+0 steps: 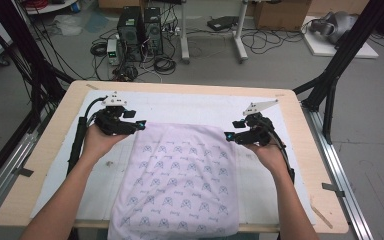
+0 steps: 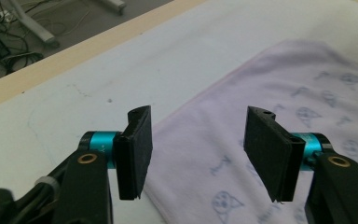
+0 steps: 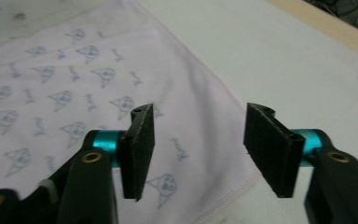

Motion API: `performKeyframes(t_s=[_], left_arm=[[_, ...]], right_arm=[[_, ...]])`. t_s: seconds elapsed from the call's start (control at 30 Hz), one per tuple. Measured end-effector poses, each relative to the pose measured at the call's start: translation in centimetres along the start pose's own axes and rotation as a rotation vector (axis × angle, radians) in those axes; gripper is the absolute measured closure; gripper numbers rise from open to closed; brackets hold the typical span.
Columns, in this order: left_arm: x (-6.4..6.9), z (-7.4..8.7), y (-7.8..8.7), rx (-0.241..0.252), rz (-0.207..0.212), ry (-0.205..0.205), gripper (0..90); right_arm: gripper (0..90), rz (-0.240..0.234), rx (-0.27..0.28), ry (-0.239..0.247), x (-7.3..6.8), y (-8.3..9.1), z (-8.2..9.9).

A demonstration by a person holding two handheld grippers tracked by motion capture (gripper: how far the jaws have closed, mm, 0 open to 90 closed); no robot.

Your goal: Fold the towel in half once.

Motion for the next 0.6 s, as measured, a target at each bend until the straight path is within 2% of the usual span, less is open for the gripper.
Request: performKeyframes(t_s=[0.13, 0.2, 0.3, 0.37, 0.5, 0.53, 0.6], left_arm=[[-0.9, 1.6, -2.7, -0.08, -0.005, 0.027, 45.8], [-1.0, 2.4, -3.7, -0.105, -0.022, 0.02, 46.9], [-1.2, 3.4, -5.0, -0.112, -0.043, 0.016, 52.5], [-1.3, 4.1, -5.9, -0.141, -0.047, 0.016, 55.0], [-1.2, 5.0, -7.3, -0.179, -0.052, 0.005, 59.2], [-1.3, 5.3, -7.6, -0.195, -0.067, -0.003, 59.2], [-1.5, 6.0, -8.3, -0.234, -0.09, 0.0, 58.2]], right_arm=[[55.1, 0.027, -0.04, -0.042, 2.3, -1.4, 1.2], [60.5, 0.046, -0.052, -0.053, 3.1, -2.0, 1.8], [61.9, 0.065, -0.065, -0.097, 4.4, -2.9, 3.1], [61.6, 0.069, -0.071, -0.136, 5.2, -3.5, 4.1], [58.9, 0.07, -0.093, -0.19, 6.2, -4.4, 5.6], [58.9, 0.059, -0.096, -0.21, 6.3, -4.7, 6.0], [62.0, 0.071, -0.078, -0.214, 6.4, -4.8, 6.2]])
Point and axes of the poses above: each handheld gripper's, and its own axes: y roughly backward along the jaws, z roughly out of its underside, x roughly to its right, the point moved 8 cm from there along -y, roughly forward along the jaws, and after that the axes turned 14 degrees about -z, right-handed, at the moved point
